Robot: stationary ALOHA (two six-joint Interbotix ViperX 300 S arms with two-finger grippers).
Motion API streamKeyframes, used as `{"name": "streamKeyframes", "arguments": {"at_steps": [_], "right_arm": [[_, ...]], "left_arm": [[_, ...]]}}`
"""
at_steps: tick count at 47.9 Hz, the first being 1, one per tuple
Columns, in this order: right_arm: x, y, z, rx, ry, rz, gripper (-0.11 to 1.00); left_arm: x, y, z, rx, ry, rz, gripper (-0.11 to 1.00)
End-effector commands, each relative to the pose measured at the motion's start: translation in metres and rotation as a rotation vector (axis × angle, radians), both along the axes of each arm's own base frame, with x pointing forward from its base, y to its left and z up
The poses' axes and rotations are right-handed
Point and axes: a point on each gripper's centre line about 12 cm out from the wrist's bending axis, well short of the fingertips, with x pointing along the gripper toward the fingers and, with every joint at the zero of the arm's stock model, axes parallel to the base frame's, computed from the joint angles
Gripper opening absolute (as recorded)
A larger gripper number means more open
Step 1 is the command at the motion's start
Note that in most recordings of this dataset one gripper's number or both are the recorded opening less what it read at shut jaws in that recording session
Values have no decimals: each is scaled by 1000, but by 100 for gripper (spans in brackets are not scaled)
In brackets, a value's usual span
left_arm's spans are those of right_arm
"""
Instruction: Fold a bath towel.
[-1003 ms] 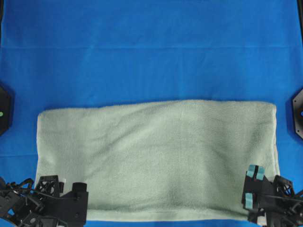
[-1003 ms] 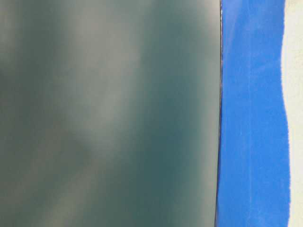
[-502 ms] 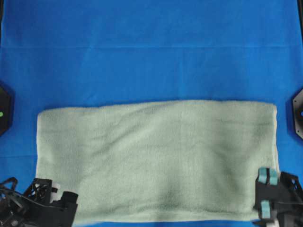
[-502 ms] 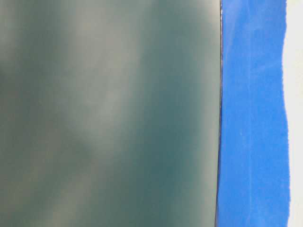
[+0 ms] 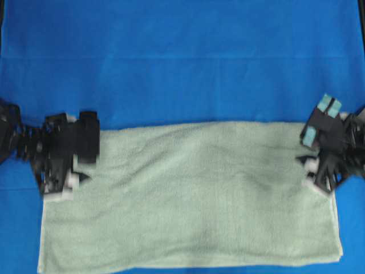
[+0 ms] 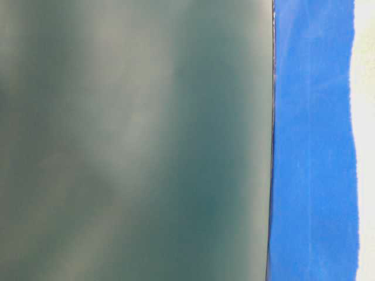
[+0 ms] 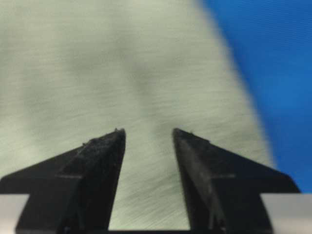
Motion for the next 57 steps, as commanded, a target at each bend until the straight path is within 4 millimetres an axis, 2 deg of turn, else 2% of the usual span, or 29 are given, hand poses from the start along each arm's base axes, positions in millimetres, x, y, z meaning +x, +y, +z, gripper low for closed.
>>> {"name": "streamKeyframes", "arguments": {"at_steps": [1, 8, 15, 22, 29, 33, 37, 41, 43, 45, 52, 57], "right_arm": [[1, -13, -6, 18, -34, -16, 50], [-1, -40, -20, 13, -60, -51, 53], [-3, -58, -28, -34, -33, -78, 53], [-3, -58, -37, -23, -13, -71, 53], [-3, -50, -49, 44, -22, -48, 52], [1, -42, -52, 111, -71, -24, 51], [4, -36, -51, 154, -113, -5, 43], [3, -34, -51, 156, -110, 1, 24], [2, -35, -51, 147, -101, -4, 14], [1, -36, -51, 137, -89, -10, 7], [4, -40, -42, 108, -97, -30, 7], [9, -45, -22, 79, -140, -54, 7]], "left_arm": [[-2, 19, -3, 26, -34, 31, 60], [-11, 39, -21, 77, -54, 31, 67], [-17, 49, -37, 96, -48, 47, 71], [-21, 54, -49, 103, -26, 55, 71], [-22, 55, -58, 96, 22, 62, 68], [-24, 54, -63, 86, 59, 74, 59], [-25, 53, -65, 78, 89, 76, 39], [-26, 51, -65, 76, 117, 71, 17], [-26, 51, -65, 76, 126, 71, 10], [-25, 51, -64, 74, 129, 73, 9], [-20, 51, -53, 55, 132, 101, 9], [-12, 51, -26, 40, 111, 122, 9]]}}
